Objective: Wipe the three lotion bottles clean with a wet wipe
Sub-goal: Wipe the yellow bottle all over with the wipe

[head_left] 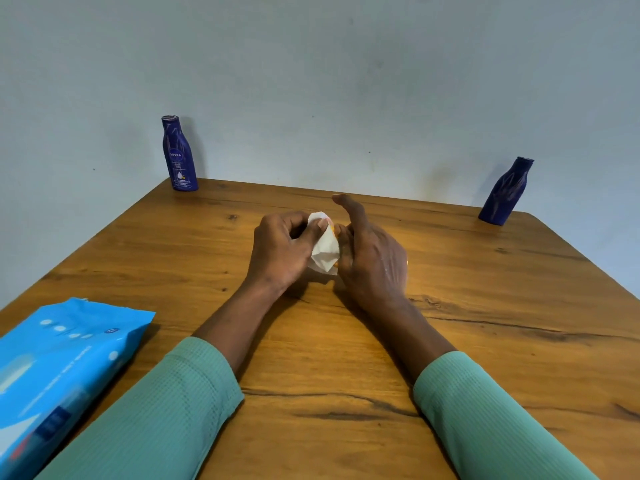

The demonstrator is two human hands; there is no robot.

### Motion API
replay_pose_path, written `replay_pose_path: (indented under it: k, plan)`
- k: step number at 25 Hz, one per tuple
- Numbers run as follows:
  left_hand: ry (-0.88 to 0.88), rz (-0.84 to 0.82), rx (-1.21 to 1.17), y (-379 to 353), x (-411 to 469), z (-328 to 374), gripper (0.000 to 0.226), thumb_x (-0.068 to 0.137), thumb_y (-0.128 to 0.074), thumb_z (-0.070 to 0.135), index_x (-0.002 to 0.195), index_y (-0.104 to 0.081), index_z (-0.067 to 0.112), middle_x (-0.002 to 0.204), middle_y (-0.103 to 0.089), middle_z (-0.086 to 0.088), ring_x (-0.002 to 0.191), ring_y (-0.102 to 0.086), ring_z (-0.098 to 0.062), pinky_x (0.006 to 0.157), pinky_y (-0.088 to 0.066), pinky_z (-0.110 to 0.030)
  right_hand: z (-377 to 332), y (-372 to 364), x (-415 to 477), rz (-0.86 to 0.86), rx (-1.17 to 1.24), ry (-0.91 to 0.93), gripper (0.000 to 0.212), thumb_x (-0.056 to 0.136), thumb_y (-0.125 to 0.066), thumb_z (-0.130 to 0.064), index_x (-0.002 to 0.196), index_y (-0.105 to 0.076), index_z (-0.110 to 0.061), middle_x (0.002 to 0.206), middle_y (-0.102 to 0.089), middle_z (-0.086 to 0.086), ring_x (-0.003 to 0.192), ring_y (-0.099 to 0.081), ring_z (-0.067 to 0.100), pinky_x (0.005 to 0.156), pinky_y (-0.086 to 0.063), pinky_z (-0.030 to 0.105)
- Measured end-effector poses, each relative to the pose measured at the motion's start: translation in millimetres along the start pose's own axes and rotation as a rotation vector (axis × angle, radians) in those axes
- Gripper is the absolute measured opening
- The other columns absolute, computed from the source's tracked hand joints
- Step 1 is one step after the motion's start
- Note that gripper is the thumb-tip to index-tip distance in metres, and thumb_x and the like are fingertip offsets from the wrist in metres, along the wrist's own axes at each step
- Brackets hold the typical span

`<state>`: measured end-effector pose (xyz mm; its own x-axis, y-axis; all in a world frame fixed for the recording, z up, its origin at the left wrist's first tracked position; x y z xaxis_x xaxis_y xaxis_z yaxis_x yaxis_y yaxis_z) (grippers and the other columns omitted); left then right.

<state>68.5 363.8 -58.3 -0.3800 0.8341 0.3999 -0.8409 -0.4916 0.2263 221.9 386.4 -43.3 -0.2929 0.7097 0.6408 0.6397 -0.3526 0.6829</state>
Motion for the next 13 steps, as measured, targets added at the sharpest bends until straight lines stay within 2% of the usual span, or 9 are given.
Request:
replay_pose_path:
  k: [3,7,9,11,13]
  plan:
    - [0.026,-0.189,-0.081,-11.2,-0.3,-3.3,0.028,0.099,-0.068,0.018,0.126,-0.072,0.016,0.112,-0.078,0.005,0.099,-0.075,-0.008,0.080,-0.064,-0.029,10.4,1.0,-0.5,-0.012,0.029,-0.075,0.048,0.106,-0.044,-0.036,0.153,-0.036,-0.034,0.081,-0.058,-0.004,0.070,-0.057,0.019,0.058,-0.047,0.036]
    - [0.093,-0.349,-0.197,-19.7,-2.4,-7.0,0.034,0.098,-0.067,0.008,0.130,-0.069,0.018,0.114,-0.076,0.013,0.103,-0.074,-0.002,0.079,-0.060,-0.020,16.5,3.2,0.3,-0.022,0.013,-0.071,0.048,0.107,-0.047,-0.032,0.154,-0.035,-0.032,0.080,-0.056,-0.004,0.069,-0.056,0.020,0.057,-0.039,0.033]
    - [0.097,-0.302,-0.162,-17.5,-2.0,-8.7,0.032,0.098,-0.069,0.014,0.130,-0.071,0.018,0.115,-0.077,0.011,0.103,-0.074,-0.004,0.079,-0.061,-0.022,14.6,1.6,0.4,-0.027,0.017,-0.043,0.048,0.106,-0.045,-0.034,0.152,-0.032,-0.032,0.080,-0.056,-0.004,0.068,-0.056,0.019,0.057,-0.041,0.033]
    - [0.077,-0.144,-0.088,-12.4,-0.5,-6.7,0.027,0.098,-0.071,0.023,0.124,-0.074,0.017,0.110,-0.079,0.006,0.098,-0.076,-0.010,0.076,-0.064,-0.028,10.5,-1.0,0.6,-0.031,0.047,-0.006,0.046,0.105,-0.039,-0.040,0.148,-0.029,-0.031,0.084,-0.061,-0.003,0.068,-0.057,0.018,0.057,-0.043,0.033]
    - [0.053,0.012,-0.037,-5.4,-1.0,-2.3,0.024,0.097,-0.072,0.030,0.116,-0.077,0.017,0.102,-0.079,0.004,0.092,-0.076,-0.012,0.070,-0.066,-0.033,7.4,-4.8,1.4,-0.040,0.072,0.022,0.042,0.105,-0.042,-0.038,0.144,-0.029,-0.030,0.089,-0.066,-0.002,0.070,-0.059,0.017,0.058,-0.042,0.030]
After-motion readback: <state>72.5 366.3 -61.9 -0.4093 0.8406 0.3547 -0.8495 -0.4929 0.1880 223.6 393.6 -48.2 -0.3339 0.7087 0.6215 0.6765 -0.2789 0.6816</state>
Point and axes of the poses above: each hand's wrist, its own x-axis towards the middle knuckle, its own y-axis out of the back of the hand, z = x × y, the point moved 8 cm from there along x, towards the middle knuckle
